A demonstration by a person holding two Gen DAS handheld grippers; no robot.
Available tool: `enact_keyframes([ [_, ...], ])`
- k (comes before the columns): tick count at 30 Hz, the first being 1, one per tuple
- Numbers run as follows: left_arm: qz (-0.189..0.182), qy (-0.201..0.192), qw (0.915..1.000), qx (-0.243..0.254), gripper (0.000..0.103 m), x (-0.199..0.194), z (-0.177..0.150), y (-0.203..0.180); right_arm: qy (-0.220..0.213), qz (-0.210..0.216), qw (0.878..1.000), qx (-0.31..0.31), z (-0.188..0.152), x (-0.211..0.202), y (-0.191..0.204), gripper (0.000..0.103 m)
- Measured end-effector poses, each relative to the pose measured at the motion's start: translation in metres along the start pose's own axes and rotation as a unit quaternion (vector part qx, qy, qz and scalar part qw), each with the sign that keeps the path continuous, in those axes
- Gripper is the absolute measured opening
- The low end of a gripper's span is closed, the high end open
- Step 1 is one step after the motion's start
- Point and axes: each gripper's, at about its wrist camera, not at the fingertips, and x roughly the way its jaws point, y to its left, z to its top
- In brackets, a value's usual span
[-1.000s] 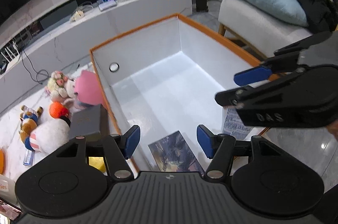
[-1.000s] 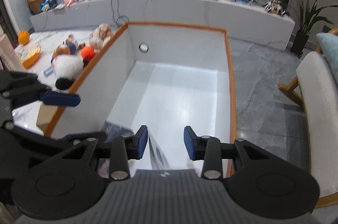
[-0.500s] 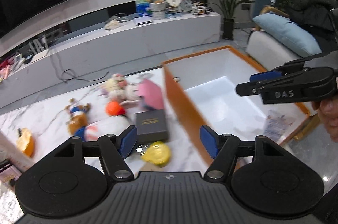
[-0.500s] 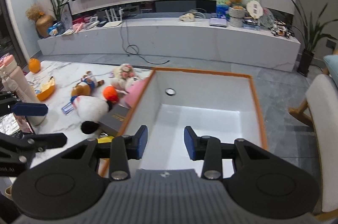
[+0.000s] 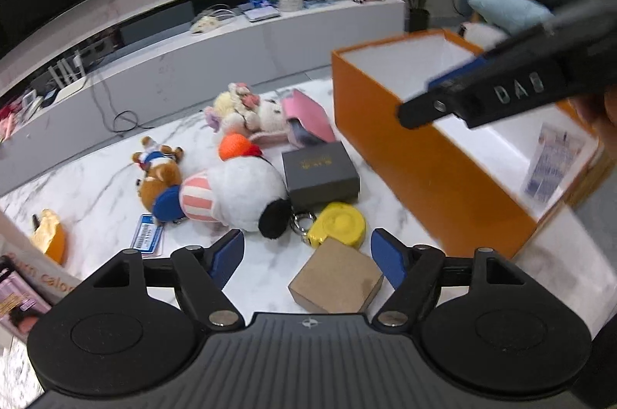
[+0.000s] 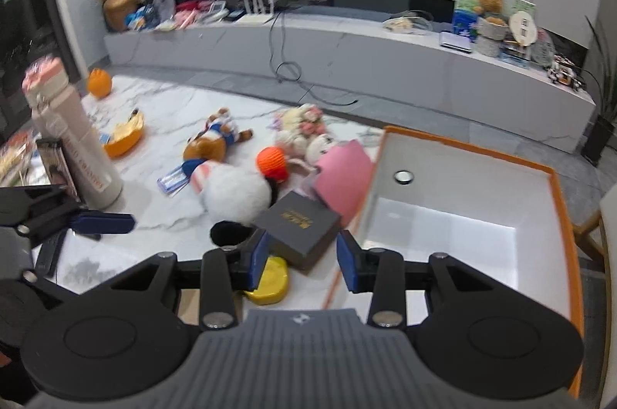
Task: Organize objects
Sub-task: 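Move the left tool to the cardboard box while the right tool approaches the yellow tape measure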
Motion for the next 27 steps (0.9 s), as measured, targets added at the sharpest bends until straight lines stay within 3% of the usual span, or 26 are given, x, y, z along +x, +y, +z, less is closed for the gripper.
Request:
enact_keyframes([
  [6,-0.015,0.029,0.9990,0.029,0.087,0.028,-0.017,0.001,0.028,0.010,0.999,-0.035,0.004,0.025,0.025,0.042],
  [10,-0.028,0.035,0.9989,0.016,0.087,0.040,-0.022,0.005,0.046,0.011,0.998,-0.048,0.007,0.039,0.042,0.057],
  [13,-0.040,0.033,0.9986,0.000,0.088,0.047,-0.023,0.007,0.062,0.007,0.997,-0.050,0.010,0.050,0.054,0.058],
  [18,-0.064,0.019,0.9976,-0.020,0.090,0.054,-0.022,0.009,0.093,-0.009,0.995,-0.035,0.012,0.067,0.063,0.070],
  [23,-0.076,0.014,0.9969,-0.015,0.091,0.056,-0.019,0.005,0.127,-0.029,0.992,0.003,0.014,0.085,0.058,0.071],
  [27,-0.083,0.014,0.9964,-0.005,0.091,0.055,-0.017,0.000,0.126,-0.045,0.991,0.027,0.017,0.096,0.051,0.071],
])
